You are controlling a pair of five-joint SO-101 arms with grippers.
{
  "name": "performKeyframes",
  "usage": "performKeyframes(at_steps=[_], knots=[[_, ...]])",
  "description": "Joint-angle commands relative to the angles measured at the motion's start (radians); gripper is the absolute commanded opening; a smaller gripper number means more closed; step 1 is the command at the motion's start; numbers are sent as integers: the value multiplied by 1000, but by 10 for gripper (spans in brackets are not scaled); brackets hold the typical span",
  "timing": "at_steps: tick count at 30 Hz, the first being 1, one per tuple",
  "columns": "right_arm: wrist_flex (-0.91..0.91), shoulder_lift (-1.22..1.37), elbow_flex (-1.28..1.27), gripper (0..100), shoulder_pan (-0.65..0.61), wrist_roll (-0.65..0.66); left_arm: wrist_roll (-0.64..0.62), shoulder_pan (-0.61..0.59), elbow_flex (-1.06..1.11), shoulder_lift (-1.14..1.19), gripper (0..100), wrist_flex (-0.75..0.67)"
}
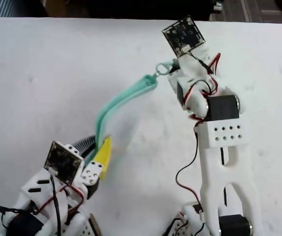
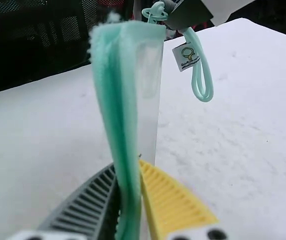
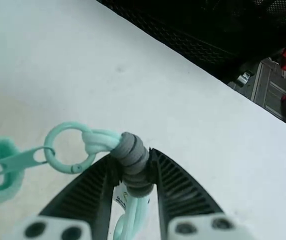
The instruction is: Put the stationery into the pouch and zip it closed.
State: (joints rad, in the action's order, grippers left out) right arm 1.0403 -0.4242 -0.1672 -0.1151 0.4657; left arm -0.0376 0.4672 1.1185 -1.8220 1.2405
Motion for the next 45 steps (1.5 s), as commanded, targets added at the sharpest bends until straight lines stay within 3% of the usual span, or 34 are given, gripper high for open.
performKeyframes(at_steps=[1, 13, 20, 27, 33, 38, 42, 45], knots=[[-54, 7, 41, 17, 87, -6, -11, -21, -40, -10, 22, 5], [-53, -4, 40, 29, 81, -12, -9, -22, -40, -10, 22, 3], [94, -96, 40, 319, 81, -54, -9, -22, -32, -10, 22, -9], [317, -228, 46, 280, 87, -55, -9, -22, -32, -10, 22, -9], [364, -384, 48, 279, 81, -68, -11, -22, -32, -10, 22, -9], [364, -437, 57, 279, 76, -216, -11, -22, -32, -10, 22, -8], [369, -435, 120, 279, -22, -342, -11, -22, -32, -10, 22, -6], [384, -435, 180, 279, -163, -400, -9, -22, -32, -10, 22, -3]])
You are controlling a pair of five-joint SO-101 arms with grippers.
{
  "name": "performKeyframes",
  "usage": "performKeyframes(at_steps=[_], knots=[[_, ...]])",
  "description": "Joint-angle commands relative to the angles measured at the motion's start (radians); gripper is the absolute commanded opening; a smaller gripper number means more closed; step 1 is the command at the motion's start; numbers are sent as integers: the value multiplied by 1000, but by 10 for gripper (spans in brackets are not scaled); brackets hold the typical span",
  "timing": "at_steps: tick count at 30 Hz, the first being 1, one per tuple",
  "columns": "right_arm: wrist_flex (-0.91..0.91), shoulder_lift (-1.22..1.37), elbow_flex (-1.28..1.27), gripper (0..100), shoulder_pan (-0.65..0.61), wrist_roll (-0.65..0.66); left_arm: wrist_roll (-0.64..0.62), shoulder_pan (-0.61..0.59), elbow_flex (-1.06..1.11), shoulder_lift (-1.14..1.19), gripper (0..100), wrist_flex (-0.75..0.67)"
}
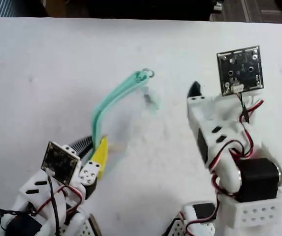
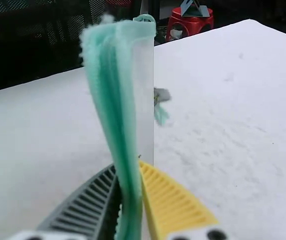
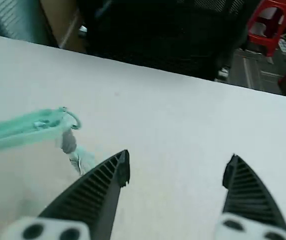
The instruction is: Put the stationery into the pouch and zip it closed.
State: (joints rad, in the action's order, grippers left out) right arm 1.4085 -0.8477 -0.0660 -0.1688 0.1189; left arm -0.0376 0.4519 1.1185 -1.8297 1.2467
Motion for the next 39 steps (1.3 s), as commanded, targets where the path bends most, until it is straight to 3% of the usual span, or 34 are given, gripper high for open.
performKeyframes(at_steps=[1, 5, 11, 22, 27, 31, 35, 39], knots=[[21, -12, 95, 270, -160, -63, -9, -7, -32, -2, 22, -9], [16, -12, 137, 211, -302, -68, -9, -7, -31, -2, 22, -8], [7, -10, 146, 263, -291, -71, -9, 1, -5, -2, 22, -15], [28, -13, 140, 235, -292, -72, -9, 1, 26, -2, 22, -49], [19, -12, 68, 236, -426, -83, -9, 1, 26, -2, 22, -49], [-71, 31, 23, 237, -536, -296, -9, 1, 26, -2, 22, -49], [-97, 160, 80, 237, -490, -474, -9, 1, 28, -2, 22, -48], [-19, 266, 249, 237, -467, -535, -9, 1, 28, -2, 22, -48]])
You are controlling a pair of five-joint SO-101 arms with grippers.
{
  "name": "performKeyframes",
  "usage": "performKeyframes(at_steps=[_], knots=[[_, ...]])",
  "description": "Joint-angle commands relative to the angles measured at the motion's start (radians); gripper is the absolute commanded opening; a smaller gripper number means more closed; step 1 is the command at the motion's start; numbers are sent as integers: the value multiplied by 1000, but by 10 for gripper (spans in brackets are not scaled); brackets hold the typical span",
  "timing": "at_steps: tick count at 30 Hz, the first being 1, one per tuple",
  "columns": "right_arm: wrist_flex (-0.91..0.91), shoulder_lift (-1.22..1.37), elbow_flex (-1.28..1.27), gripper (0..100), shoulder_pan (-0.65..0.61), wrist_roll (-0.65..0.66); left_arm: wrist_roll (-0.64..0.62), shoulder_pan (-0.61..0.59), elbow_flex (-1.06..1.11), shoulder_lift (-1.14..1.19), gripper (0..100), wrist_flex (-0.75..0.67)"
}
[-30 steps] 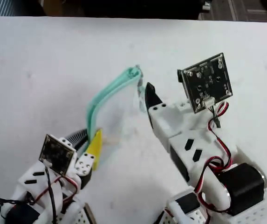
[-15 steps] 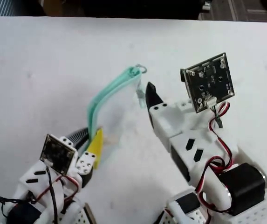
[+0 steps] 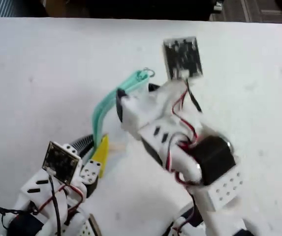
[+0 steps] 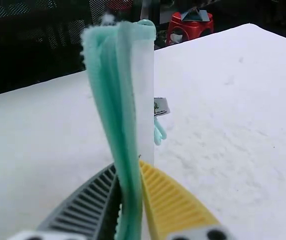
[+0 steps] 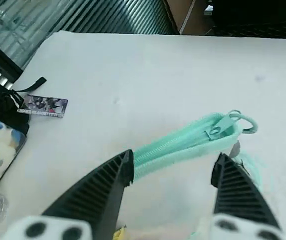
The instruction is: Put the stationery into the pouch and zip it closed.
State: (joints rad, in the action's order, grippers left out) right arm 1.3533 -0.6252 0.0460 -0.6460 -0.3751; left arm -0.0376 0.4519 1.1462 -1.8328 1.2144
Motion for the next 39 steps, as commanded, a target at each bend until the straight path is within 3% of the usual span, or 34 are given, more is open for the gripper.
performKeyframes(at_steps=[1, 7, 11, 19, 29, 31, 36, 39], knots=[[56, 62, 187, 237, 8, -49, -9, 1, 0, 1, 22, -15], [120, 120, 388, 237, 7, -81, -9, 1, 0, 1, 22, -14], [124, 130, 390, 235, 5, -81, -9, 1, 0, 1, 22, -14], [163, 163, 376, 236, -136, -123, -9, 1, 2, 1, 22, -14], [288, 255, 377, 238, -122, -123, -9, 1, 2, 1, 22, -12], [291, 259, 379, 268, -114, -123, -9, 1, 2, 1, 22, -12], [288, 292, 381, 482, -131, -130, -9, 1, 2, 1, 22, -12], [266, 340, 382, 482, -143, -130, -9, 2, 2, 1, 22, -12]])
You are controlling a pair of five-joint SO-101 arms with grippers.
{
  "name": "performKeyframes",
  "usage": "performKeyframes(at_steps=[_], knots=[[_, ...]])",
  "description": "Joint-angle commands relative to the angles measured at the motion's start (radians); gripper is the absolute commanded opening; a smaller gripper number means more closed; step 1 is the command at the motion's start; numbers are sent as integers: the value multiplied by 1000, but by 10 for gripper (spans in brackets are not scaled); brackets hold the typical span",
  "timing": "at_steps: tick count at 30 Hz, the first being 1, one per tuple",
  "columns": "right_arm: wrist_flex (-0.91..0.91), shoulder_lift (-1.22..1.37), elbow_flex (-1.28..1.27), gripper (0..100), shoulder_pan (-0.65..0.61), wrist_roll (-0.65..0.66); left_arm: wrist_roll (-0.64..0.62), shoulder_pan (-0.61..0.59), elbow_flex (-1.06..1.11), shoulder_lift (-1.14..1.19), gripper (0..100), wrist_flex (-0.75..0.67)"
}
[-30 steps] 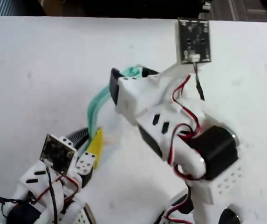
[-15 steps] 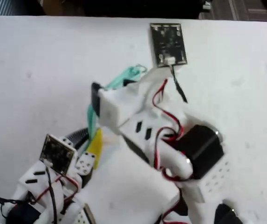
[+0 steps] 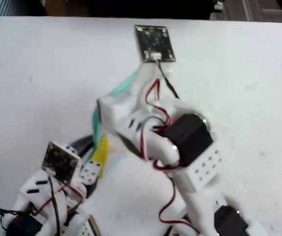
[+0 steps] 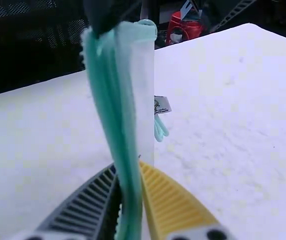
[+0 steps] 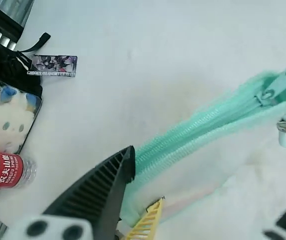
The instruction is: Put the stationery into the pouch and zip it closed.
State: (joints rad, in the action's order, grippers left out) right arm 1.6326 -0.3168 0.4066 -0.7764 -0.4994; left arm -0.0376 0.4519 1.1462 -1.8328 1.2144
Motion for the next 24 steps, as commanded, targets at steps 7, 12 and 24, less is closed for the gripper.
performKeyframes(at_steps=[7, 12, 24], knots=[[-39, 68, 198, 482, -15, -8, -9, 2, 2, 1, 22, -12], [22, 116, 203, 466, -13, -29, -9, 2, 2, 1, 22, -14], [41, 278, 118, 347, -27, -61, -9, 2, 2, 1, 22, -12]])
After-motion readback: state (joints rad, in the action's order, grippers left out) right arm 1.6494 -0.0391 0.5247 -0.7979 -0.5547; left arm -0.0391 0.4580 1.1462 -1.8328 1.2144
